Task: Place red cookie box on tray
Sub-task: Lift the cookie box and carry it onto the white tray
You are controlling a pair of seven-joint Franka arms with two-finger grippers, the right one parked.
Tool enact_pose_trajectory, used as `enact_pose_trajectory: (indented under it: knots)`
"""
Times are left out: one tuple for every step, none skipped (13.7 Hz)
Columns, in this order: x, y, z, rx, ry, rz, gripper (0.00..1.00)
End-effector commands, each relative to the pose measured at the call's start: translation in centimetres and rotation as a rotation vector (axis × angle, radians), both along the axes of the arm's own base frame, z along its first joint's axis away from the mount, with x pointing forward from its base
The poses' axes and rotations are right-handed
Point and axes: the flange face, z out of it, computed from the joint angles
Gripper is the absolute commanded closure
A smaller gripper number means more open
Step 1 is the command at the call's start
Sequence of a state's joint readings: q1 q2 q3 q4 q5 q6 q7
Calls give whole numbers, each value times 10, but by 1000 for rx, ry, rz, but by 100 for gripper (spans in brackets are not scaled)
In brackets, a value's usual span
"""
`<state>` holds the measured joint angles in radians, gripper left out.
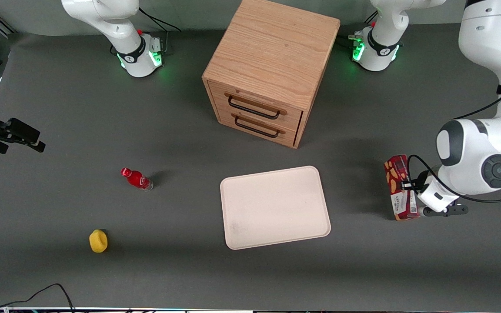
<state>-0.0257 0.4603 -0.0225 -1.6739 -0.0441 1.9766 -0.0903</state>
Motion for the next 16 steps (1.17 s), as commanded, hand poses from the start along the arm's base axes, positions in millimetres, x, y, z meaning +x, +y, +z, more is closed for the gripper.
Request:
enact_pose_trajectory:
  knots:
    - [23, -73, 66, 9, 13, 43, 100]
    - [28, -105, 71, -3, -1, 59, 100]
    - [28, -135, 64, -18, 3, 78, 100]
    - [24, -171, 60, -18, -4, 63, 100]
    - [25, -195, 57, -17, -10, 64, 100]
    - [26, -214, 52, -10, -14, 84, 100]
    - [25, -235, 42, -1, -13, 102, 100]
    - [22, -247, 30, 11, -2, 105, 100]
    - [21, -256, 19, 15, -17, 97, 100]
    - [20, -266, 12, 18, -27, 111, 100]
    - [17, -273, 0, 33, -16, 132, 100]
    - [13, -280, -9, 54, -15, 120, 100]
    - [12, -281, -16, 67, -13, 116, 100]
    - [14, -282, -18, 61, -21, 118, 100]
    - [16, -283, -23, 53, -40, 120, 100]
    - [18, -283, -32, 49, -48, 123, 100]
